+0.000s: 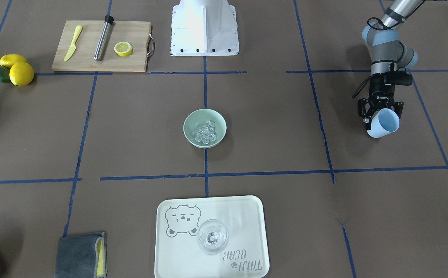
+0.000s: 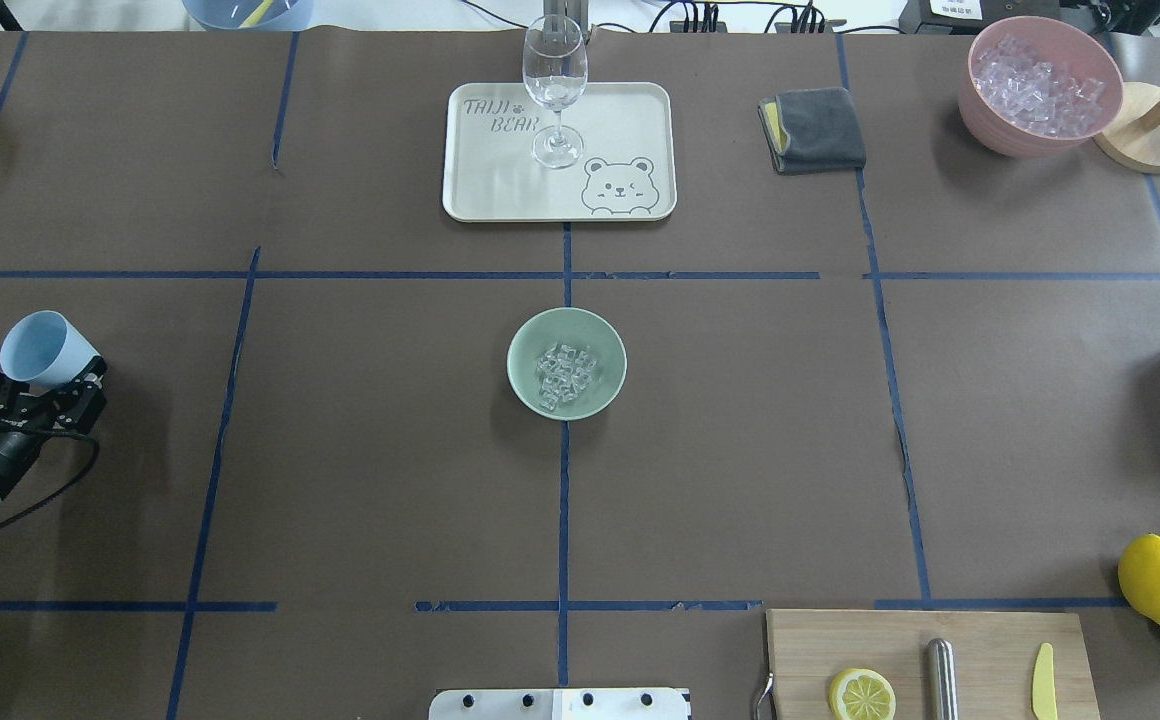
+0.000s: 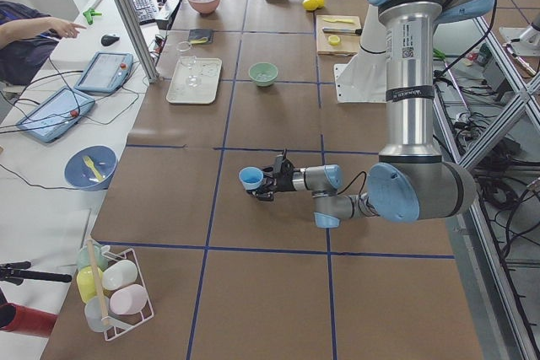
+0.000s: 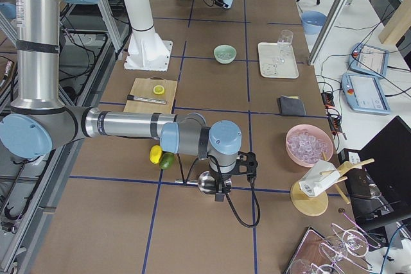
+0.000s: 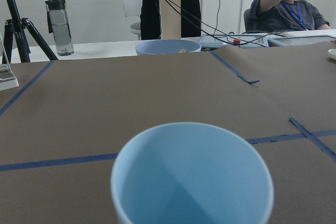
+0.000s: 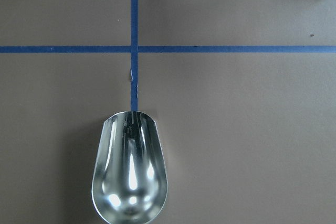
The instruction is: Pour ice into bowl
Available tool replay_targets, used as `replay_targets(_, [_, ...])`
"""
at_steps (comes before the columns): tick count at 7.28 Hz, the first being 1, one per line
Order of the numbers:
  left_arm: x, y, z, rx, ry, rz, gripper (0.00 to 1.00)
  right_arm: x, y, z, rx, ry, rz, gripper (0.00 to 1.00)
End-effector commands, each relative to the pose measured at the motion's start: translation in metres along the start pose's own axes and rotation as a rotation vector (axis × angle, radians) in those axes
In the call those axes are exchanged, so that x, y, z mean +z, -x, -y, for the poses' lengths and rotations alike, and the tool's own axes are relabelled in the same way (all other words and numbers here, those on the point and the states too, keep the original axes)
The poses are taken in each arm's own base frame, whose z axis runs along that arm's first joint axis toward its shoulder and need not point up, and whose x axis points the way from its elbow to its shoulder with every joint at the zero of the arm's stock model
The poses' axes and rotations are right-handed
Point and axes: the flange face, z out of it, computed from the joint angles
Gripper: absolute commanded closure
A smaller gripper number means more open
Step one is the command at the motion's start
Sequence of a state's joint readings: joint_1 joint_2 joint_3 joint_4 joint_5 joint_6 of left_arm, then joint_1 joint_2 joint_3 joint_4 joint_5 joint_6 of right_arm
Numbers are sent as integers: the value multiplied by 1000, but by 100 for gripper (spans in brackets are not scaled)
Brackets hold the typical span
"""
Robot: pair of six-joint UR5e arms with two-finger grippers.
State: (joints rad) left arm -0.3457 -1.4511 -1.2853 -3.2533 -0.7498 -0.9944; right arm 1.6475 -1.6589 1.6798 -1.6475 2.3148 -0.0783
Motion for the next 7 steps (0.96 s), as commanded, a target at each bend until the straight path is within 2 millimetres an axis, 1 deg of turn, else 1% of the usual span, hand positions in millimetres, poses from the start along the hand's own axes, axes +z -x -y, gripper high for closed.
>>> replay_targets(1, [0,0,0,-1,-3,0,1,-1,1,0,-1,-1,0,0])
replay_targets(4, [0,-1,1,1,-3,-3,0,-2,1,3,-3,-4,0,0])
replay_targets(7, [-6,-2,11,-12,-16,-18,0,-2,2,3,-3,-5,0,0])
